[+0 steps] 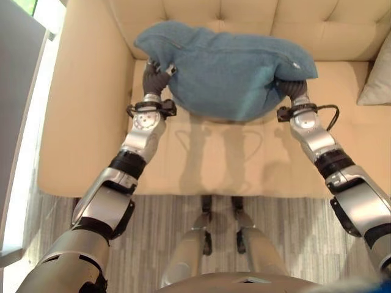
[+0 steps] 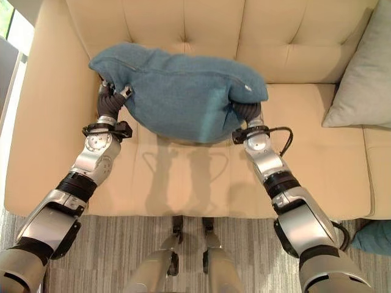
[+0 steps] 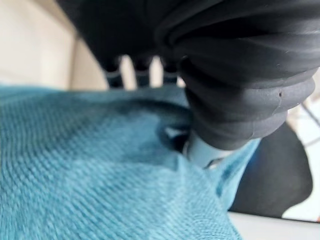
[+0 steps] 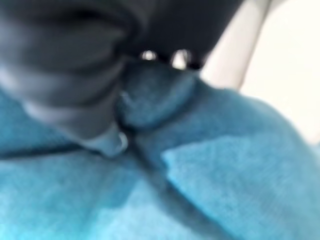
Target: Pick up all the scattered cushions and arrange them neatly on the sofa.
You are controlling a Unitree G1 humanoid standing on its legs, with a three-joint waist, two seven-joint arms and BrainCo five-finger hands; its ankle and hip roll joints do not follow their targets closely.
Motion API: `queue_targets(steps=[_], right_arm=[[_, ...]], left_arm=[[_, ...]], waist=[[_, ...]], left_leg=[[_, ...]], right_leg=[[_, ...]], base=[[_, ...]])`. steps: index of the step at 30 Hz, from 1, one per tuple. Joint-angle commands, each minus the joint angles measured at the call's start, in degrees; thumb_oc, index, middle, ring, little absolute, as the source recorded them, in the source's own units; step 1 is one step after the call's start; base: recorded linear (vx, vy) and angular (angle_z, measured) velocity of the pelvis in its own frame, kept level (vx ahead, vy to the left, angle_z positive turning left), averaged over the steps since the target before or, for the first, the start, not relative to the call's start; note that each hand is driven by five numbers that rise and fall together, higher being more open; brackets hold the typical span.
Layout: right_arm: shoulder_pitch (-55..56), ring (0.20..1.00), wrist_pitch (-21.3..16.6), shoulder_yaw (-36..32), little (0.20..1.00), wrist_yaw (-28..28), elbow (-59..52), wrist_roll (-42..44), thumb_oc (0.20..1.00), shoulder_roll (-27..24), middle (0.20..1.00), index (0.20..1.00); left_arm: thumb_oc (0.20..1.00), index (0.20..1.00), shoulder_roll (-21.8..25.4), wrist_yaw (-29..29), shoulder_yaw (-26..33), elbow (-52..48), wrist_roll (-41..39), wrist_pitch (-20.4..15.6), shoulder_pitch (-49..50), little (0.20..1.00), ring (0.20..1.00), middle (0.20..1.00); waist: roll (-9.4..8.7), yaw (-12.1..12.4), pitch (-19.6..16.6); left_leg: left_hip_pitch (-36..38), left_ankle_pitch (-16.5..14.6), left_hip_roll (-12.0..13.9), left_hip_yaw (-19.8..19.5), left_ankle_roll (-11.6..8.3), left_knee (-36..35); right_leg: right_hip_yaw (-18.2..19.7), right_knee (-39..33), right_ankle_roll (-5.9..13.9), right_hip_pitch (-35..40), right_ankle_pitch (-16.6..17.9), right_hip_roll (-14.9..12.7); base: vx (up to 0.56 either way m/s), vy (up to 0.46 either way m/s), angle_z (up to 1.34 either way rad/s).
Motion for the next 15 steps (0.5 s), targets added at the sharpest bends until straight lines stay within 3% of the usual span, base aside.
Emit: queue_targets(steps=[1, 2, 3, 4, 5, 8, 15], right_arm=[[-9.93, 0.200, -5.14, 1.77, 0.200, -1.07, 0.99, -1.28, 0.200, 0.31, 0.200, 0.200], [-11.48, 0.200, -4.92, 2.69, 0.200, -1.52, 2.35, -2.12, 0.200, 0.08, 0.200, 0.200], [-14.41, 0.416, -4.05, 4.14, 0.416, -3.17, 4.60, -4.78, 0.416, -0.57, 0.416, 0.416], [-15.97, 0.846, -3.32, 4.97, 0.846, -4.38, 5.45, -6.64, 0.846, -0.96, 0.846, 0.846], [-17.52, 1.000, -2.57, 5.61, 1.000, -5.62, 6.52, -8.52, 1.000, -1.36, 1.000, 1.000], [-22.41, 1.000, 0.26, 7.52, 1.000, -9.02, 11.58, -11.08, 1.000, -2.48, 1.000, 1.000], [-29.98, 1.000, 3.40, 11.89, 1.000, -10.25, 20.45, -9.31, 1.000, -5.49, 1.000, 1.000]], left_arm=[[0.200, 0.200, -0.55, -1.51, -6.29, 2.81, 3.31, -4.95, -13.34, 0.200, 0.200, 0.200], [0.200, 0.200, -0.17, -1.41, -6.86, 4.37, 3.28, -4.92, -15.02, 0.200, 0.200, 0.200], [0.322, 0.322, 0.34, -0.78, -7.42, 7.40, 3.64, -4.69, -18.10, 0.322, 0.322, 0.322], [1.000, 1.000, 0.70, -0.01, -7.77, 8.45, 4.20, -4.47, -19.62, 1.000, 1.000, 1.000], [1.000, 1.000, 1.03, 0.61, -8.20, 9.67, 4.57, -4.26, -21.14, 1.000, 1.000, 1.000], [1.000, 1.000, 1.41, 2.81, -9.27, 14.10, 4.51, -3.73, -26.07, 1.000, 1.000, 1.000], [1.000, 1.000, 3.42, 4.24, -10.21, 22.06, 2.33, -2.97, -32.84, 1.000, 1.000, 1.000]], waist=[[-2.12, 1.09, -2.27], [-2.39, 1.08, -2.28], [-2.80, 0.92, -2.41], [-2.96, 0.85, -2.49], [-3.05, 0.89, -2.50], [-3.17, 1.28, -2.92], [-2.42, 1.02, -3.90]], left_leg=[[-3.81, -0.57, 1.95, 1.33, -6.60, 2.32], [-4.64, -0.53, 2.06, 1.29, -6.64, 2.53], [-5.83, -0.32, 2.09, 1.15, -6.72, 2.46], [-6.47, -0.20, 2.10, 1.10, -6.73, 2.39], [-7.03, -0.04, 2.11, 0.91, -6.73, 2.30], [-8.55, 0.81, 2.12, 0.33, -6.82, 1.20], [-10.36, 1.55, 1.40, -0.62, -7.74, 0.21]], right_leg=[[-3.41, 1.87, 7.70, 0.00, -0.78, -5.27], [-3.30, 1.50, 7.87, -0.61, -0.44, -5.24], [-3.13, 0.79, 8.16, -1.62, 0.14, -5.16], [-2.97, 0.54, 8.33, -2.26, 0.42, -5.03], [-2.79, 0.31, 8.51, -2.84, 0.67, -4.96], [-2.65, 0.18, 8.79, -5.16, 0.97, -4.79], [-3.21, 0.18, 9.09, -7.76, 1.31, -4.59]], base=[[0.01, 0.000, -0.03], [0.04, -0.019, -0.03], [0.00, 0.000, 0.00], [0.04, -0.007, -0.02], [0.03, -0.002, -0.05], [0.04, -0.005, -0.13], [0.04, -0.005, 0.00]])
